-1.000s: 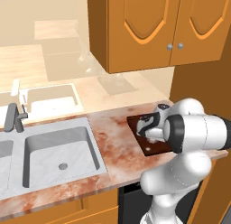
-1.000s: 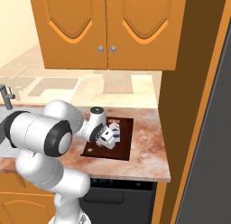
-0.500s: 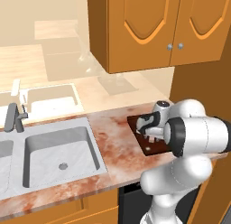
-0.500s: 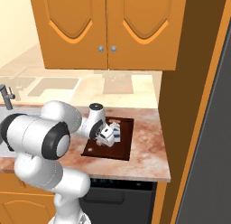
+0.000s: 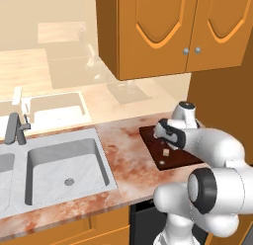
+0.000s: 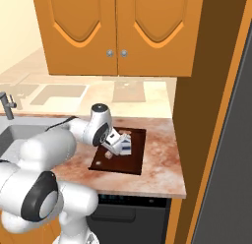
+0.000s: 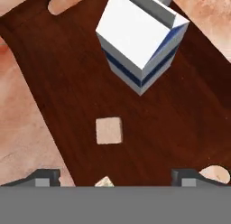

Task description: Take out the milk from the fridge and place it on the tray on the counter. Then take the sugar cube near the tray and place it in the tray.

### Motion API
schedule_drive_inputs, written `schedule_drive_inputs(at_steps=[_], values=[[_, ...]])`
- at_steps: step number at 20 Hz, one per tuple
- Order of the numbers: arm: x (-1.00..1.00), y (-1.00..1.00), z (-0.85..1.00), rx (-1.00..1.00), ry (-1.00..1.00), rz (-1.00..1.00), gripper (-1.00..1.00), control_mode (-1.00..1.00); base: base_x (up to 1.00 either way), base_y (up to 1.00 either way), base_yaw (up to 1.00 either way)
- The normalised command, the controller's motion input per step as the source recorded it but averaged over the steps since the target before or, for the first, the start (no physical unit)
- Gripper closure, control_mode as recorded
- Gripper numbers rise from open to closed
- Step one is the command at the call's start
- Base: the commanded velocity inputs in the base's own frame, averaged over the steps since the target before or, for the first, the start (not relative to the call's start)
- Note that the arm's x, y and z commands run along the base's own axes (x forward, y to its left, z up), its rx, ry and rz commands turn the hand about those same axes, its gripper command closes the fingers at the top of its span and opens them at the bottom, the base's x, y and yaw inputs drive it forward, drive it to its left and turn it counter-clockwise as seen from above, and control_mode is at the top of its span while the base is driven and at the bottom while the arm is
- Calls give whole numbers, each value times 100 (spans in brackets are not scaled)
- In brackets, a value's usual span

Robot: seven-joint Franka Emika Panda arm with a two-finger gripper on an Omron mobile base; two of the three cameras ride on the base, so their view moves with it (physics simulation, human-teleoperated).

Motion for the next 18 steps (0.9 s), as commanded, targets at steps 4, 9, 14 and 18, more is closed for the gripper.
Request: schedule_drive_inputs(at_steps=[4, 9, 14, 18], values=[[-71, 0, 91, 0, -8, 0, -100, -100, 0, 0, 0], [-76, 0, 91, 0, -4, 0, -100, -100, 0, 0, 0], [-60, 0, 92, 0, -1, 0, -100, -100, 0, 0, 0], [-53, 3, 84, 0, -4, 0, -100, -100, 0, 0, 0]])
